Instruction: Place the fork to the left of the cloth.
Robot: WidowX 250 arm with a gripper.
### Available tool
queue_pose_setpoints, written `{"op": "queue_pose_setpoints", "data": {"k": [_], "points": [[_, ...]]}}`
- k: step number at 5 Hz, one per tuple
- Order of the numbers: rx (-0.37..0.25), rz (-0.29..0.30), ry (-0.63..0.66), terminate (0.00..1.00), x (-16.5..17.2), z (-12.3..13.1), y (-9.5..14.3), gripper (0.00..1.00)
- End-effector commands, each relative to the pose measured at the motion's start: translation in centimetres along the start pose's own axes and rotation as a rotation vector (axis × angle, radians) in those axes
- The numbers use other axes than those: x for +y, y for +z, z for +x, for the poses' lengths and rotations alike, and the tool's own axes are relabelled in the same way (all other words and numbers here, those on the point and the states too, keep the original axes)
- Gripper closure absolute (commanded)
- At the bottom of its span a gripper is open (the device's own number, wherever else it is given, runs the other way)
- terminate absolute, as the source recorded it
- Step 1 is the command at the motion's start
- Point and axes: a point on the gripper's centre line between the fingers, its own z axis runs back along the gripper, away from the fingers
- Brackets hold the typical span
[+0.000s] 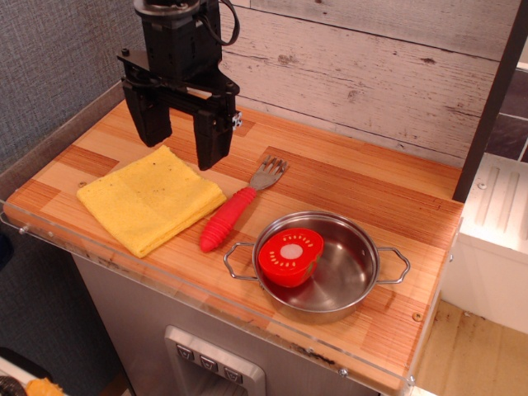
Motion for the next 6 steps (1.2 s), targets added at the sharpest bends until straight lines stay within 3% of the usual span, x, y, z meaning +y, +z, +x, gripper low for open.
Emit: {"op": "queue_pose_setpoints", "data": {"k": [1,4,6], "points": [[0.0,0.0,0.0,0.0,0.0,0.0,0.0,0.0],[-0.045,0.107,0.011,0.0,-0.2,1.6,-4.3,0.0],[-0.076,0.106,0.047,0.0,-0.1,2.3,-6.0,0.0]]}}
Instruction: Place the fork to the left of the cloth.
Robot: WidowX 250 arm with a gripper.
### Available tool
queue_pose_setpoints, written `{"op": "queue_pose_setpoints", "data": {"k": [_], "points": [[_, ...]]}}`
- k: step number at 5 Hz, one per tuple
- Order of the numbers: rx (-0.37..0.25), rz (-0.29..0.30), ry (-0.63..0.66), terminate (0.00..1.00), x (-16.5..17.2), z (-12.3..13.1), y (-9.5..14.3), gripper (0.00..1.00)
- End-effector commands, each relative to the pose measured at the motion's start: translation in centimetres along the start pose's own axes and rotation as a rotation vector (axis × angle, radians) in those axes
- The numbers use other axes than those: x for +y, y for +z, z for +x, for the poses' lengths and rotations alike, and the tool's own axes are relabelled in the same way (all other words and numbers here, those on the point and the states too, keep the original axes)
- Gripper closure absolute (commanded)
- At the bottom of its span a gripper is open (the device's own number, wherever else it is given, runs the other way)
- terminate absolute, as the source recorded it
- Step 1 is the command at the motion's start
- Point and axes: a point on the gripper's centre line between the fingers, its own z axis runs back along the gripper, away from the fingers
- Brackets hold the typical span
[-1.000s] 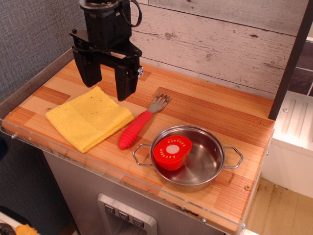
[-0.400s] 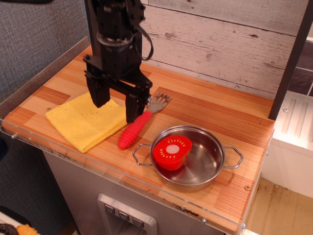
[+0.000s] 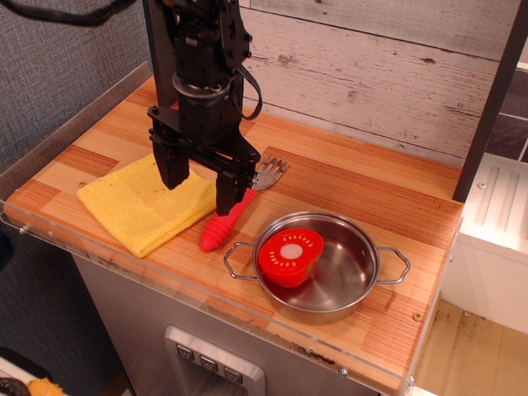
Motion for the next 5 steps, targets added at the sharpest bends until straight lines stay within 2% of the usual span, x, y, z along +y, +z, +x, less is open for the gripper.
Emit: {"op": "queue_pose_setpoints", "data": {"k": [1,3,5], "points": [[-0.056,-0.001,-0.003,0.0,-1.3,0.8,-0.6,0.0],[-0.048,0.004,-0.036,0.0,-3.4,1.4,-2.4,0.0],[-0.003,0.024,-0.024,0.0,-2.9,1.9,-4.3,0.0]]}}
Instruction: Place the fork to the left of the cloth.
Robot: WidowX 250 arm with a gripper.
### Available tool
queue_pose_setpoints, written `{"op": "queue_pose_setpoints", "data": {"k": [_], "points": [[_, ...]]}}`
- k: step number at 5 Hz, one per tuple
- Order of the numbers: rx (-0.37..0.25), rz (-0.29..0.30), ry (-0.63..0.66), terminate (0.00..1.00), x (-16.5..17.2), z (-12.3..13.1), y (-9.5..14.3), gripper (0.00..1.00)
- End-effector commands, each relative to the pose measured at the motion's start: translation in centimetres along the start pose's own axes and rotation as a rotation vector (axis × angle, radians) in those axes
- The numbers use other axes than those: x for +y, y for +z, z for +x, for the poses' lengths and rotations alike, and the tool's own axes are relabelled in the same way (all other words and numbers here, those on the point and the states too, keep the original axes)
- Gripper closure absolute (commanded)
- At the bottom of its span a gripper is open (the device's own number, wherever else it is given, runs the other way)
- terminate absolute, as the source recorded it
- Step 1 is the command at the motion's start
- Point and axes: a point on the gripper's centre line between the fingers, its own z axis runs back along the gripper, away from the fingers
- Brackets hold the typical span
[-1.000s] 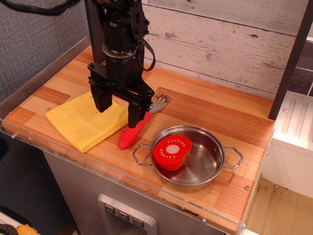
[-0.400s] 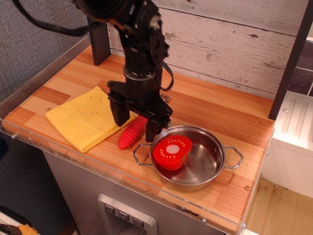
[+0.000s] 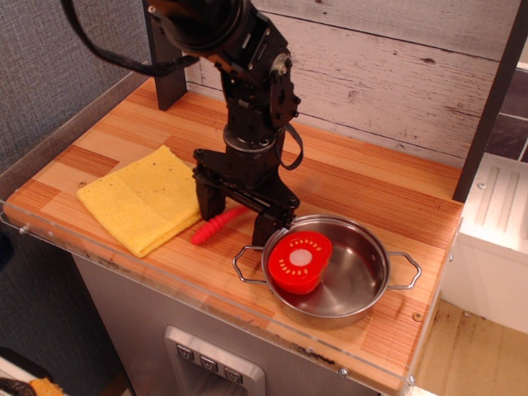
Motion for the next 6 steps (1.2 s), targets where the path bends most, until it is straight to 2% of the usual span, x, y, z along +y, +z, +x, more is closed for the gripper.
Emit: {"op": "queue_pose_setpoints", "data": {"k": [1,2,3,4,5,6], "points": [[0.011,0.0,0.01,0.0,1.1,0.5,-1.0,0.0],[0.014,-0.026,0.008,0.0,1.4,0.6,-0.7,1.0],[0.005,-0.045,0.005,0.0,1.7,0.7,0.2,1.0],[-0.033,-0.105,0.024,0.0,2.6,0.8,3.0,1.0],[-0.112,-0.161,0.035,0.0,3.9,0.4,7.7,1.0],[-0.134,-0.154,0.064,0.0,7.2,-0.6,10.3,1.0]]}}
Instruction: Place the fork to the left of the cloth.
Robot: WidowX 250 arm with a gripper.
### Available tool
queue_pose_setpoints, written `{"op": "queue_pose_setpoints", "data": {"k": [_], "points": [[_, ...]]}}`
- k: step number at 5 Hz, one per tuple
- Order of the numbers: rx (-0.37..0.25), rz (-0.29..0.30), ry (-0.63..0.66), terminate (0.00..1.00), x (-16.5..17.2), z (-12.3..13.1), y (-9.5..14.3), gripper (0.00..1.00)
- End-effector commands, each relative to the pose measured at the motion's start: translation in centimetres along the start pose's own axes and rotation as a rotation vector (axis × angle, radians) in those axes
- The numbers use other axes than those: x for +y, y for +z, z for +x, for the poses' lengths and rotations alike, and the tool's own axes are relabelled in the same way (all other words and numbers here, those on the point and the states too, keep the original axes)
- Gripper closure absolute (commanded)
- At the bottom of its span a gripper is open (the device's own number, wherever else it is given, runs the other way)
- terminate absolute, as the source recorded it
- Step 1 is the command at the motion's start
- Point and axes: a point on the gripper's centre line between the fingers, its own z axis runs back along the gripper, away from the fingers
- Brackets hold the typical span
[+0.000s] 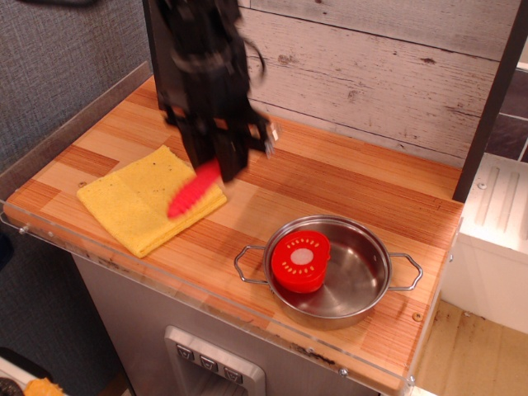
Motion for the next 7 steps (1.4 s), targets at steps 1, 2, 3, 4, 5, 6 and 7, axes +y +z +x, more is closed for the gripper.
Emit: {"op": "queue_pose_setpoints", "data": {"k": [1,2,3,4,5,6,7], "points": [[-0.048,0.073,0.079,0.0,7.9,-0.7,3.8,1.0],[-0.013,0.106,0.114,0.0,12.9,-1.3,2.1,1.0],[-0.01,0.134,0.141,0.0,15.8,-1.3,1.0,1.0],[-0.007,0.146,0.161,0.0,17.3,-0.9,-0.2,1.0],[0.012,0.155,0.159,0.0,17.5,-0.6,-1.7,1.0],[0.015,0.172,0.143,0.0,17.2,-0.2,-3.3,1.0],[0.04,0.179,0.125,0.0,17.0,0.0,-4.8,1.0]]}}
